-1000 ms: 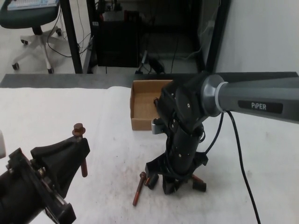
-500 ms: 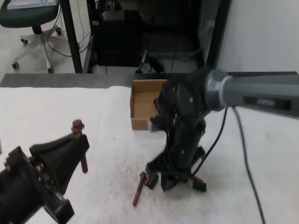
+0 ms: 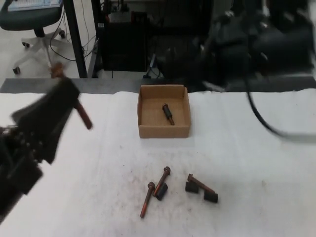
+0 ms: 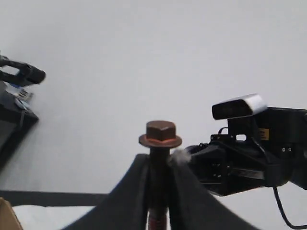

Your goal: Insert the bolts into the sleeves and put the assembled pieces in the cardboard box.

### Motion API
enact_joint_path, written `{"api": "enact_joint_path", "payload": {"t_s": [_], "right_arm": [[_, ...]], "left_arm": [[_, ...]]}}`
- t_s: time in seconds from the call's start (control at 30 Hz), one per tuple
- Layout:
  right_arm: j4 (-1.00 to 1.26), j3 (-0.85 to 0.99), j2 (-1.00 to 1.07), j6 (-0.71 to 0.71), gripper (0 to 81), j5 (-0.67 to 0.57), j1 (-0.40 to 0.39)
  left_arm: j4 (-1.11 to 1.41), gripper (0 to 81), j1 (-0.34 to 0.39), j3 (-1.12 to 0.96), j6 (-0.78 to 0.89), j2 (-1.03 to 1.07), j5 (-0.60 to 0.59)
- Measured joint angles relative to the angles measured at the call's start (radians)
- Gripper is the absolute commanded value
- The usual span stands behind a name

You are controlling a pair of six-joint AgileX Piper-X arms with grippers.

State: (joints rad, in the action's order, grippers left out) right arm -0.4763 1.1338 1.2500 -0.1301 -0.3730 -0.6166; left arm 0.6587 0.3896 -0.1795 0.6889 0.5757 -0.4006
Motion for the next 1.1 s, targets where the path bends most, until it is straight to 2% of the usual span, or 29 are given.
{"api": "enact_joint_path", "payload": {"t_s": [0.03,0.17,0.23,0.4,0.53,0.7,0.9,1.0,1.1], "right_arm": [[0.058,-0.046,-0.041,-0.010,0.8,-0.050,-0.005],[0.305,-0.336,-0.170,-0.047,0.8,-0.223,-0.043],[0.369,-0.484,-0.194,-0.054,0.8,-0.256,-0.076],[0.506,-0.603,-0.194,-0.116,0.8,-0.231,-0.131],[0.759,-0.636,-0.194,-0.189,0.8,-0.156,-0.163],[1.018,-0.636,-0.200,-0.197,0.8,-0.082,-0.169],[0.978,-0.636,-0.200,-0.146,0.8,-0.053,-0.169],[0.935,-0.636,-0.200,-0.104,0.8,-0.053,-0.169],[0.925,-0.636,-0.200,-0.097,0.8,-0.053,-0.170]], "left_arm": [[0.000,0.2,0.000,-0.002,0.002,0.029,0.000],[0.059,0.2,0.000,-0.095,0.011,0.145,-0.146],[0.087,0.2,0.000,-0.155,0.013,0.220,-0.195],[0.129,0.2,0.000,-0.300,0.018,0.388,-0.292],[0.129,0.2,0.000,-0.336,0.046,0.435,-0.351],[0.133,0.2,0.000,-0.336,0.056,0.436,-0.379],[0.135,0.2,0.003,-0.336,0.049,0.436,-0.427],[0.135,0.2,0.024,-0.336,-0.065,0.436,-0.512],[0.138,0.2,0.033,-0.336,-0.091,0.436,-0.526]]}}
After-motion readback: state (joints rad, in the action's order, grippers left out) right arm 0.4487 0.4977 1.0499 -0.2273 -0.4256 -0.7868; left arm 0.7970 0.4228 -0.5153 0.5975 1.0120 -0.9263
